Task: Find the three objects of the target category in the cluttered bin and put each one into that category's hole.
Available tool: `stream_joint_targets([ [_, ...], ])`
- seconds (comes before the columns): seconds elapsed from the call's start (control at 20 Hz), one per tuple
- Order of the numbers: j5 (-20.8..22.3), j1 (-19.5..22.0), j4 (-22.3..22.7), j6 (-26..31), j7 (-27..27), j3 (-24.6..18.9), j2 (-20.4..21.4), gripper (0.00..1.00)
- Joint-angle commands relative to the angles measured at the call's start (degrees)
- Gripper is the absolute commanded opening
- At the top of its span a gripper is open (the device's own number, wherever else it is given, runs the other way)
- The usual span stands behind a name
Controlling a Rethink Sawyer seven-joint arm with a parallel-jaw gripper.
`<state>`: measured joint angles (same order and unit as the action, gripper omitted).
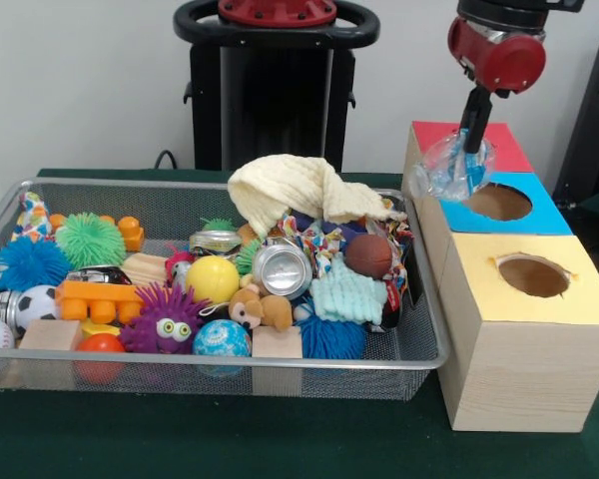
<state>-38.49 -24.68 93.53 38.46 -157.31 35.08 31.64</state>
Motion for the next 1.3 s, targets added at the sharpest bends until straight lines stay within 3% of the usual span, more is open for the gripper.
stream_joint_targets([
  [0.05, -1.8, -1.3, 1.5, 6.1, -20.0, -2.1, -0.9, 0.0],
  [0.6, -3.0, -1.0, 1.9, 2.4, -19.0, -3.8, -2.8, 0.0],
  [1.3, -2.0, 0.1, 0.4, 4.6, -18.7, -2.8, -2.7, 0.0],
])
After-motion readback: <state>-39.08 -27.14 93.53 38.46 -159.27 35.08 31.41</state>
